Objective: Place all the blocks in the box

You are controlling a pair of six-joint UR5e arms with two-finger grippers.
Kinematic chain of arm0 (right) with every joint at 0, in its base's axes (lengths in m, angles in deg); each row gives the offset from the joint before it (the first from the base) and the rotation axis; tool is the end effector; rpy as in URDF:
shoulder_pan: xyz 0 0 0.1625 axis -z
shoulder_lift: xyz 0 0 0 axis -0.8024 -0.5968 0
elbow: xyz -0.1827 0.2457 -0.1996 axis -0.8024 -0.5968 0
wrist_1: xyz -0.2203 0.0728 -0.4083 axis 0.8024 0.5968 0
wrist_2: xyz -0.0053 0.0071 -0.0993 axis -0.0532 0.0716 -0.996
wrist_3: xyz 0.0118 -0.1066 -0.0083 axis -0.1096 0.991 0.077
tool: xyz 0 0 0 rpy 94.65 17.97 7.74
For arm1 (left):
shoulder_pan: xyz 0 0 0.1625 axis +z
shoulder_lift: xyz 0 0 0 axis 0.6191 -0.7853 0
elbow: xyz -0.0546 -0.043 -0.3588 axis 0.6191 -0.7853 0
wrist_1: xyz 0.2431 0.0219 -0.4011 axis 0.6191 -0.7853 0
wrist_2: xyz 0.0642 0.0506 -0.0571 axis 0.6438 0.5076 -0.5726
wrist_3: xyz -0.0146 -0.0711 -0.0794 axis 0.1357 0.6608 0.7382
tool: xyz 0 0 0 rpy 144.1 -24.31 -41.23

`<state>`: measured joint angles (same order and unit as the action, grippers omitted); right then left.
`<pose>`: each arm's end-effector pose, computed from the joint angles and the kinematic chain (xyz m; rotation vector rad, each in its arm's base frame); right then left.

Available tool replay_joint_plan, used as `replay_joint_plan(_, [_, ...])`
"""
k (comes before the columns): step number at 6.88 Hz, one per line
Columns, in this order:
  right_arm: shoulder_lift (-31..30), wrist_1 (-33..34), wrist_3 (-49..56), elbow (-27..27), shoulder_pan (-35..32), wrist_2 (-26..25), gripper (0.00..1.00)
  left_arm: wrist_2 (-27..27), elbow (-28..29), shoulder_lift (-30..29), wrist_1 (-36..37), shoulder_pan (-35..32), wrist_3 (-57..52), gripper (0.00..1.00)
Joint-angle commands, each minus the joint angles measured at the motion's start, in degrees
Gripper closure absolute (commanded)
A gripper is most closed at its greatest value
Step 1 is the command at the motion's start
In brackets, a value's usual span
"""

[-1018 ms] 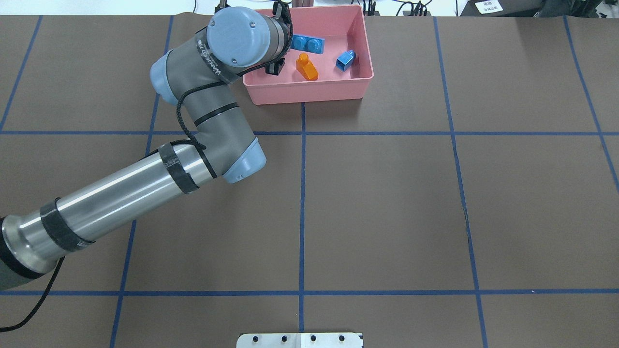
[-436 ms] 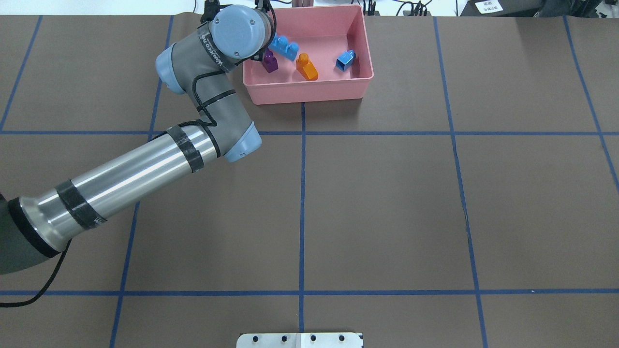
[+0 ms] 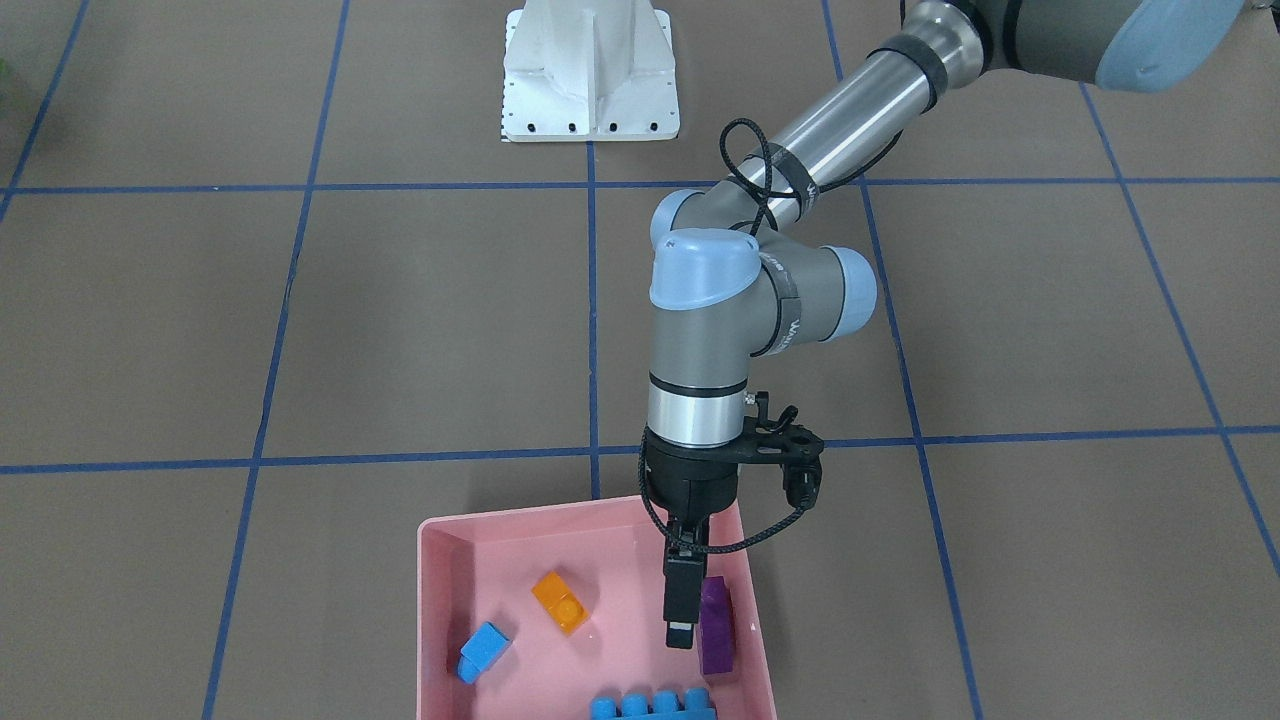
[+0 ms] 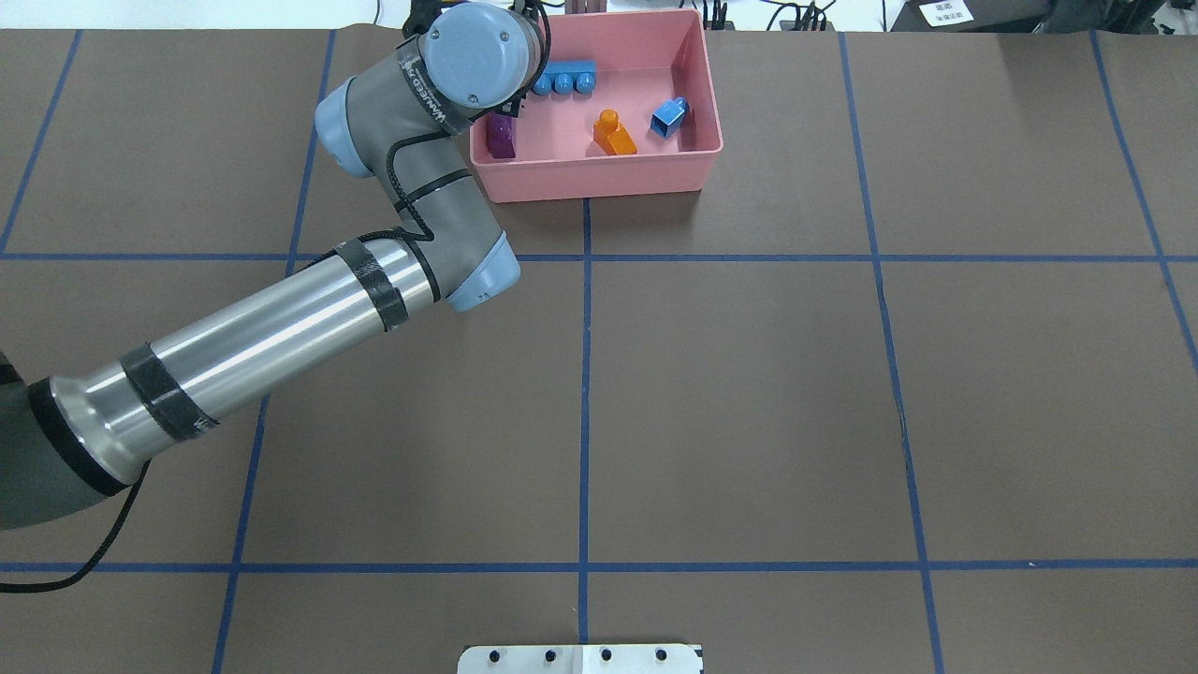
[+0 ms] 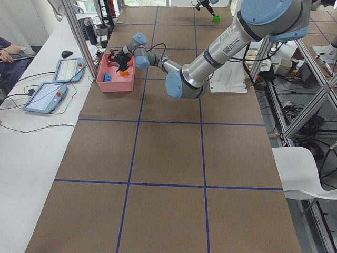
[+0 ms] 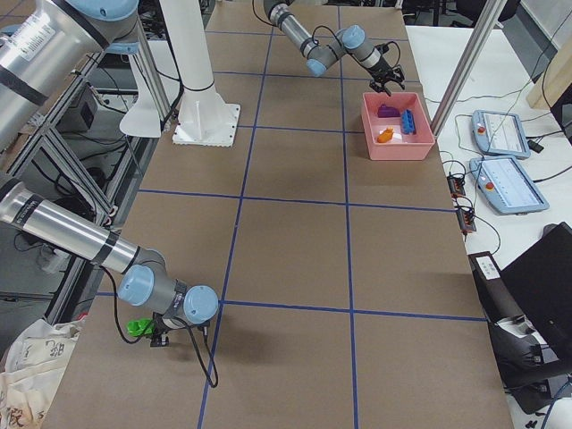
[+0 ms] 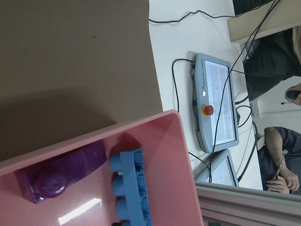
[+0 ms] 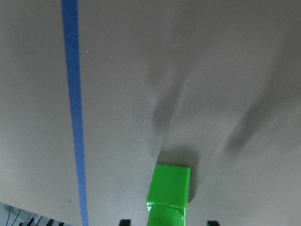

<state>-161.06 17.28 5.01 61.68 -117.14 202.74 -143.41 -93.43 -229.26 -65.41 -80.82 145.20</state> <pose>-0.0448 -0.1983 0.8121 -0.5632 -0.8801 -0.4841 0.5313 -0.6964 0.1080 0.1152 1.2390 -1.5244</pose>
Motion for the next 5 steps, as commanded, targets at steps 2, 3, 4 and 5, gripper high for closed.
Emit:
replay_joint_plan(2, [1.29,-0.78,-3.03,-0.12,1.63,-0.06,0.04,0.00,-0.17,-0.07,0.18,0.03,-0.54,0.00])
replay_joint_plan(3, [1.56,-6.36,-11.14,-0.12,5.29,-0.15,0.02,0.00,-0.17,-0.07,0.18,0.03,-0.54,0.00])
replay_joint_plan(4, [1.48,-16.86,-26.19,-0.29,13.51,-0.58,0.02,-0.09,-0.43,-0.07,0.61,0.03,-0.62,0.00])
replay_joint_plan(5, [-0.70,-26.18,-30.17,-3.34,15.07,-0.85,0.01,-0.09,-0.61,0.01,0.71,0.03,-0.62,0.00])
